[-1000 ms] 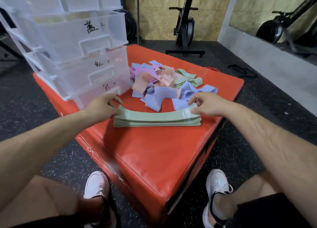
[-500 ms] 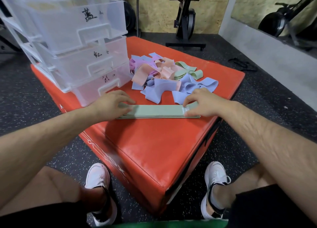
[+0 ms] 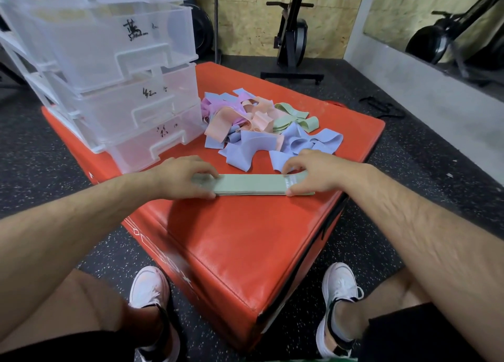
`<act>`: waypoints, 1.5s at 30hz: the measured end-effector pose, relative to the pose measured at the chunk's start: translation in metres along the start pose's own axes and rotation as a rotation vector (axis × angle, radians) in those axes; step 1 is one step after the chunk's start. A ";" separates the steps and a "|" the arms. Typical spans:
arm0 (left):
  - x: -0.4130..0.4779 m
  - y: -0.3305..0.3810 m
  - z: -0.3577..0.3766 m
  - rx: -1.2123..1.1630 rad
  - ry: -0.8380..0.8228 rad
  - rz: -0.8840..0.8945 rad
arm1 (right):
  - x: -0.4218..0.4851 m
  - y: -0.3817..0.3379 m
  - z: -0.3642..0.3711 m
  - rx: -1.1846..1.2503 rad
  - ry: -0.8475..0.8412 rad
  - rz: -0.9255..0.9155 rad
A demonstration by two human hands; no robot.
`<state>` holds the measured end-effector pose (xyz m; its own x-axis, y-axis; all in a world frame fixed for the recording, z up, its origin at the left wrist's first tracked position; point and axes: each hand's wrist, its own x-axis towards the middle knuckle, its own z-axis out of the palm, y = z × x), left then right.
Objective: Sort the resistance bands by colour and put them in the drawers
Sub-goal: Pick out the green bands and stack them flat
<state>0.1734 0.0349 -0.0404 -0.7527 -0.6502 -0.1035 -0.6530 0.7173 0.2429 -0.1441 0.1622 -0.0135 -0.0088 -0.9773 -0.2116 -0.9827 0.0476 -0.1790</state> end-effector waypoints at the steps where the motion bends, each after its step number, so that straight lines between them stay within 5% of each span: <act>1: 0.004 0.002 -0.001 -0.016 0.023 0.001 | 0.002 -0.002 -0.003 0.012 0.025 -0.005; 12: 0.098 0.061 -0.020 -0.057 0.322 0.090 | 0.075 -0.006 -0.037 0.178 0.198 0.029; 20: 0.165 0.060 -0.006 -0.039 0.342 0.060 | 0.142 0.030 -0.026 0.230 0.288 0.446; 27: 0.187 0.054 -0.003 0.035 0.327 0.044 | 0.167 0.035 -0.007 0.397 0.233 0.554; 36: 0.176 0.053 -0.007 0.016 0.367 0.056 | 0.153 0.028 -0.031 0.500 0.496 0.433; 45: 0.157 0.064 -0.025 -0.027 0.411 0.039 | 0.116 0.018 -0.097 0.999 0.854 0.179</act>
<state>0.0158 -0.0280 -0.0169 -0.6769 -0.6726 0.2991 -0.6181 0.7400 0.2652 -0.1806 0.0296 0.0521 -0.5973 -0.7458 0.2951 -0.4012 -0.0408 -0.9151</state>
